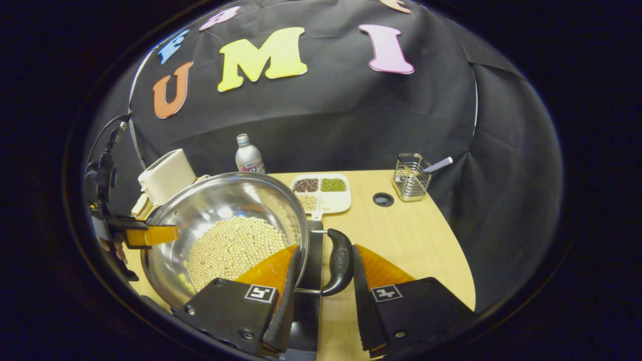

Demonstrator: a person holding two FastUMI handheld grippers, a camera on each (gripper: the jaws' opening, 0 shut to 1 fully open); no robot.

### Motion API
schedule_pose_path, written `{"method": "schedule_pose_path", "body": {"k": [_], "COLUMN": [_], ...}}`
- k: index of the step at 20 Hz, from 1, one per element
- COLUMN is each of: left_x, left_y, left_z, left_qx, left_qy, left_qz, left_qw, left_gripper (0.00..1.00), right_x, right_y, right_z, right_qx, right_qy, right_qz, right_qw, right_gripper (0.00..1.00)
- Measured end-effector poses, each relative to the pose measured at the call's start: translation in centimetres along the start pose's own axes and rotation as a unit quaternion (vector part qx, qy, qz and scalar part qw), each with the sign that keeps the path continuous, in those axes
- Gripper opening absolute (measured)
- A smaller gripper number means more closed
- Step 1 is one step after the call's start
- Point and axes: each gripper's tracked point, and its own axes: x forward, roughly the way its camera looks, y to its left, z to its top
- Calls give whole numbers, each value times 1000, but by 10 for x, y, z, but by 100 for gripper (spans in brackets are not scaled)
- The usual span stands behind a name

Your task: First push the handle of the pot to place it horizontally, then grasp the pot with both hands and set it on the induction cooktop.

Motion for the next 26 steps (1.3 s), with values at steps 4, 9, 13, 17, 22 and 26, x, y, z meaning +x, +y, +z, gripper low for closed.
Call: {"method": "schedule_pose_path", "body": {"k": [4,9,13,17,22,26], "left_x": [5,7,0,-22,-66,-109], "left_y": [2,1,2,3,8,4], "left_z": [-2,0,4,7,7,0], "left_qx": [-32,-36,-35,-48,-21,-14], "left_qy": [-25,-29,-44,-84,-136,-193], "left_qz": [-14,-14,-11,-7,25,36], "left_qw": [999,999,998,995,990,980], "left_gripper": [64,64,67,53,91,95], "right_x": [3,3,-5,-35,-93,-139], "right_y": [-2,-5,-10,-9,-5,4], "right_z": [-5,-6,-3,4,2,-5], "right_qx": [18,32,19,8,4,-25], "right_qy": [-16,-22,-42,-84,-140,-187], "right_qz": [12,11,-18,-30,-36,-38], "right_qw": [1000,999,999,996,989,981], "right_gripper": [57,64,70,83,91,92]}}
